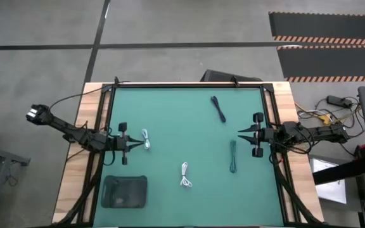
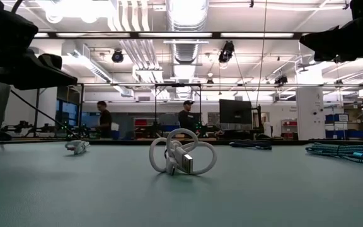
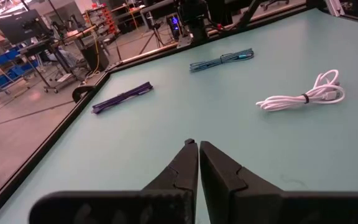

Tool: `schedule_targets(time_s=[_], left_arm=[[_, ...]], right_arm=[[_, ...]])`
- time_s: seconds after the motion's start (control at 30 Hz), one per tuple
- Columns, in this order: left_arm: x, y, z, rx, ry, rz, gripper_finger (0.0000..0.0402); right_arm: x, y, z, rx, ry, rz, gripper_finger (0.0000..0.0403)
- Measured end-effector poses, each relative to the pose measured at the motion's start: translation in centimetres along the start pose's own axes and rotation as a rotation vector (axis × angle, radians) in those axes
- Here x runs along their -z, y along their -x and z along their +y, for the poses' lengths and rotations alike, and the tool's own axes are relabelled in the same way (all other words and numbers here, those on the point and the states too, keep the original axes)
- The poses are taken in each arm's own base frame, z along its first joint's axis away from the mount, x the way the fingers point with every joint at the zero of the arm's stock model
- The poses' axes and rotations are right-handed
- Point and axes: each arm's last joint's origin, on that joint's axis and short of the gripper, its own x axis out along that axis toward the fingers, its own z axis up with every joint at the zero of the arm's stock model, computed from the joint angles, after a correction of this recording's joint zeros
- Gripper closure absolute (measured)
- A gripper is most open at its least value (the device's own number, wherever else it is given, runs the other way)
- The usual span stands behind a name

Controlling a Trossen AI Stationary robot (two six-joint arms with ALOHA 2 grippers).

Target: Pick and place USB-C Cables

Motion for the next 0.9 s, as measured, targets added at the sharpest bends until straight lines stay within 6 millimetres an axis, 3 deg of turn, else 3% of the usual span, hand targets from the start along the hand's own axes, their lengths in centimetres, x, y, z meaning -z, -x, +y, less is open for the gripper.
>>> schedule_targets(time_s=[0.23, 0.33, 0.63, 0.9], left_arm=[[0.01, 0.0, 0.0, 0.0, 0.0, 0.0, 0.0402], [-0.03, 0.0, 0.01, -0.001, 0.002, -0.003, 0.0402], [-0.02, 0.0, 0.01, -0.001, 0.001, -0.002, 0.0402], [-0.09, 0.0, 0.03, -0.002, 0.018, -0.008, 0.0402]], right_arm=[[0.06, 0.03, -0.42, 0.139, 0.122, 0.046, 0.0337], [0.03, 0.03, -0.45, 0.147, 0.093, 0.042, 0.0337], [-0.15, 0.04, -0.5, 0.153, -0.12, 0.007, 0.0337], [-0.16, 0.04, -0.51, 0.153, -0.531, -0.026, 0.0337]])
